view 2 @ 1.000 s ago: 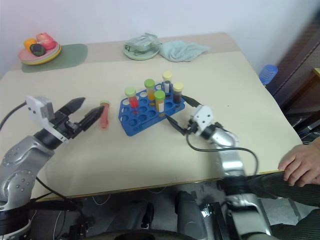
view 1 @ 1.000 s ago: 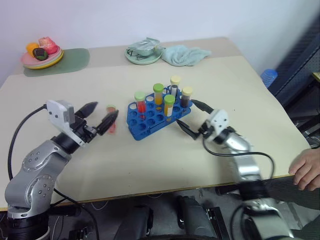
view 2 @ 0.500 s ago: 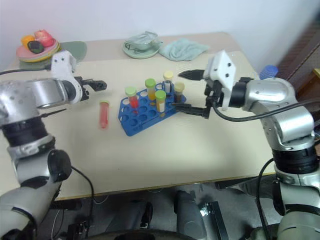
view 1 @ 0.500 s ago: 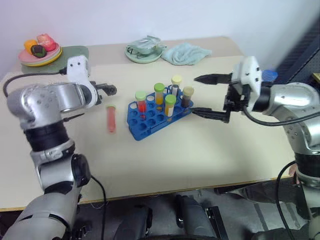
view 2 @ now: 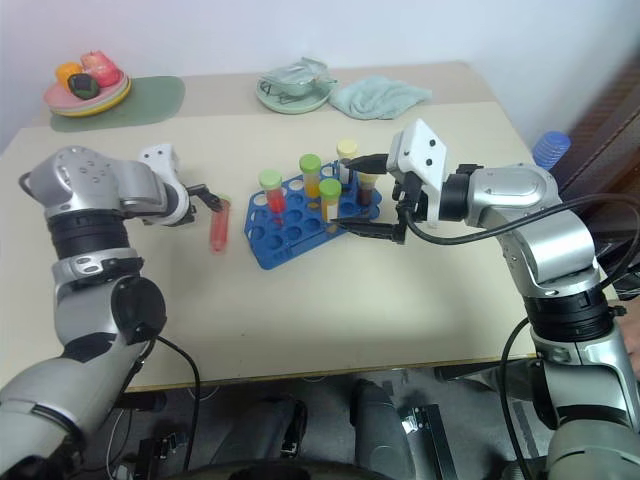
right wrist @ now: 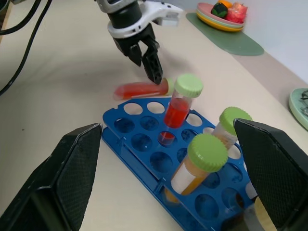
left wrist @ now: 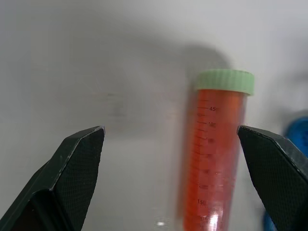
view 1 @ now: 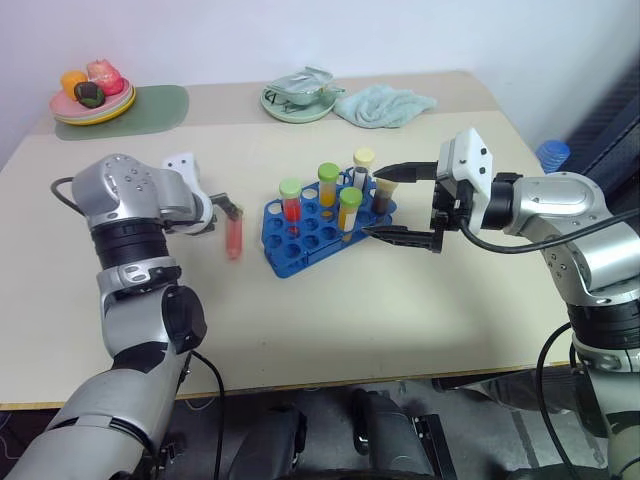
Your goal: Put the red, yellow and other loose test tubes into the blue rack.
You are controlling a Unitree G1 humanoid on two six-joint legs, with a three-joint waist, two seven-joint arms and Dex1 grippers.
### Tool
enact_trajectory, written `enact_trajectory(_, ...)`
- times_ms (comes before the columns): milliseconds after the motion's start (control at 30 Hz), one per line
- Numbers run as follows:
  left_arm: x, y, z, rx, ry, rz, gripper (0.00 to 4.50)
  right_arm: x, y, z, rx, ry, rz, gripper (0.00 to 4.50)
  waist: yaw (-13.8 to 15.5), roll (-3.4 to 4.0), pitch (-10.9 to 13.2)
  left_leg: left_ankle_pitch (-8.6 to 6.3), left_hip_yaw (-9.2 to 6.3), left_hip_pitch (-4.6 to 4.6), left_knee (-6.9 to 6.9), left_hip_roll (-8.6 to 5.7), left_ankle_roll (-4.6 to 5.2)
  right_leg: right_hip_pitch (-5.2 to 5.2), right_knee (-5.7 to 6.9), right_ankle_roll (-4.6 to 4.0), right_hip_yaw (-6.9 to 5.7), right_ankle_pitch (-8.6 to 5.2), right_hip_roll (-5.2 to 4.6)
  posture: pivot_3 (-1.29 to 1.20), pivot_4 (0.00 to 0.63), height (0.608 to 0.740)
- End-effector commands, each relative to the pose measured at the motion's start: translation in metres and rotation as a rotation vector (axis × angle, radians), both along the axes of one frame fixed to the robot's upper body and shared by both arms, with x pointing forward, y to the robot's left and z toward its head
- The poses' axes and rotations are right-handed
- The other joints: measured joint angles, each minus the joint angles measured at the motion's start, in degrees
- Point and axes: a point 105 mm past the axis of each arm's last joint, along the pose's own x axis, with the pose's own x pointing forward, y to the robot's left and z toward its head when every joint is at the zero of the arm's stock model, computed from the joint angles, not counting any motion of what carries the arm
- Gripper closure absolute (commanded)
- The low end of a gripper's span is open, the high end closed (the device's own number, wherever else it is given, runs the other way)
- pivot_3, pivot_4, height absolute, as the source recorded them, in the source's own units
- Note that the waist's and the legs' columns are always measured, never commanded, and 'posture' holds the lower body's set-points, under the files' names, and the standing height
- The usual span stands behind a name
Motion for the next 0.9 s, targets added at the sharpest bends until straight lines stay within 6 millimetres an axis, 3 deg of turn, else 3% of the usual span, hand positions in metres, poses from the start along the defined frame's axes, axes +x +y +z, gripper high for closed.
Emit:
enact_trajectory(33, 0.004, 0.000, 0.013, 0.005, -0.021, 0.009, 0.00, -0.001, -0.003, 0.009, 0.011, -0.053, -0.005, 0.06, -0.12, 0.00, 0.00, 0.00, 0.00, 0.00, 0.00, 0.00, 0.00, -0.01, 0.00, 0.00, 0.00, 0.00, 0.00, 0.00, 0.150, 0.740)
enact_trajectory(300, 0.008, -0.009, 0.011, 0.004, 0.007, 0.005, 0.00, -0.003, -0.007, 0.001, 0.006, -0.048, -0.009, 0.06, -0.04, 0.00, 0.00, 0.01, 0.00, 0.01, 0.00, 0.00, -0.02, -0.01, 0.04, 0.00, 0.00, 0.00, 0.00, 0.00, 0.150, 0.740)
enact_trajectory(733, 0.018, -0.004, -0.001, 0.020, 0.033, 0.079, 0.00, -0.010, -0.007, 0.002, 0.000, -0.037, 0.011, 0.06, -0.05, 0.01, -0.01, 0.05, 0.01, 0.05, 0.02, 0.01, -0.07, 0.01, 0.11, -0.01, 0.00, 0.01, 0.00, 0.00, 0.150, 0.740)
enact_trajectory(833, 0.019, -0.002, -0.002, 0.025, 0.030, 0.096, 0.82, -0.013, -0.007, 0.001, -0.004, -0.031, 0.021, 0.00, -0.03, 0.03, -0.02, 0.06, 0.01, 0.07, 0.02, 0.01, -0.09, 0.02, 0.14, -0.01, 0.00, 0.01, 0.00, 0.00, 0.150, 0.740)
enact_trajectory(900, 0.019, -0.001, -0.003, 0.026, 0.032, 0.099, 1.74, -0.014, -0.006, 0.001, -0.005, -0.028, 0.026, 0.00, -0.02, 0.03, -0.02, 0.07, 0.01, 0.07, 0.02, 0.01, -0.10, 0.02, 0.15, -0.01, 0.00, 0.01, 0.00, 0.00, 0.150, 0.740)
